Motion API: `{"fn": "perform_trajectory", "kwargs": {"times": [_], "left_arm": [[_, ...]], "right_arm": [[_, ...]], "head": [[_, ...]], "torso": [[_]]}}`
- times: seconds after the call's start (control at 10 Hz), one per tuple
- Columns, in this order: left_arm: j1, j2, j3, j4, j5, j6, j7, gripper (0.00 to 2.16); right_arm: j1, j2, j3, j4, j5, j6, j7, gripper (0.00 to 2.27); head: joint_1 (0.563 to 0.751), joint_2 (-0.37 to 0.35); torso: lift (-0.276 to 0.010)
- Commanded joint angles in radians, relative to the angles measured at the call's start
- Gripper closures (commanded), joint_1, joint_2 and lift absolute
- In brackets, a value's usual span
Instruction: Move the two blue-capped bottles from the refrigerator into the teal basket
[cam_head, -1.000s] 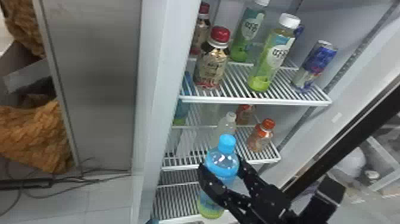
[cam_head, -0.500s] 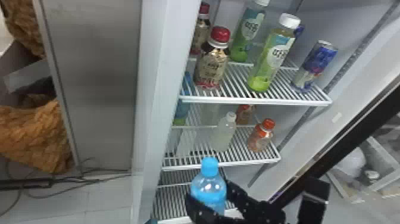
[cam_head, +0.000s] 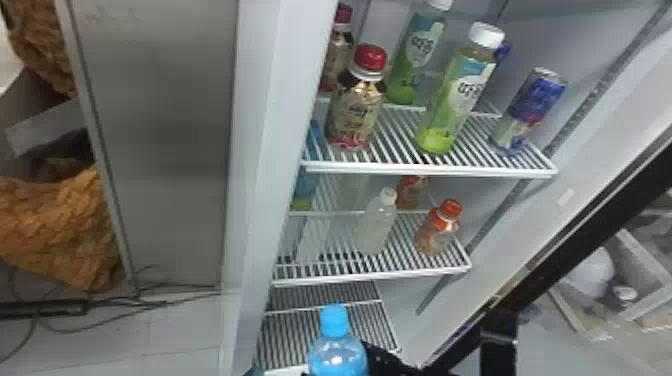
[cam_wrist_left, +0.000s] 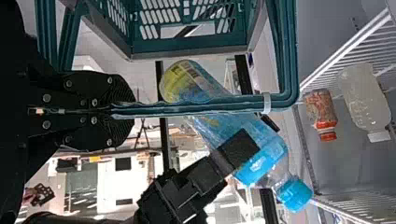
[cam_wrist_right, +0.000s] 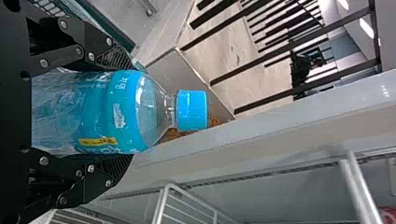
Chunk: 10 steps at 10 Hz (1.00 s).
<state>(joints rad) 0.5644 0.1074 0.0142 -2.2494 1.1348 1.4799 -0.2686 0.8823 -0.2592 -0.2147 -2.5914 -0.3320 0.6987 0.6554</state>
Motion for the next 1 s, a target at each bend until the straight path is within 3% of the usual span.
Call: {"fn": "perform_trajectory", "kwargs": {"times": [0.0, 0.6, 0.9], "left_arm": [[0.0, 0.0, 0.001, 0.0, -0.001, 0.0, 0.0, 1.17], [0.002, 0.0, 0.001, 0.0, -0.009, -0.007, 0.0, 1.17], [0.0, -0.002, 0.0, 0.002, -0.01, -0.012, 0.0, 1.17]], "right_arm": [[-0.023, 0.0, 0.0, 0.045, -0.004, 0.008, 0.021, 0.59], [-0.026, 0.002, 0.017, 0.082, -0.004, 0.047, 0.058, 0.59], [-0.104, 0.003, 0.038, 0.222, -0.007, 0.028, 0.133, 0.48]], "head": [[0.695, -0.35], [0.695, -0.35], [0.695, -0.35]], "torso": [[-0.168], [-0.168], [-0.168]]}}
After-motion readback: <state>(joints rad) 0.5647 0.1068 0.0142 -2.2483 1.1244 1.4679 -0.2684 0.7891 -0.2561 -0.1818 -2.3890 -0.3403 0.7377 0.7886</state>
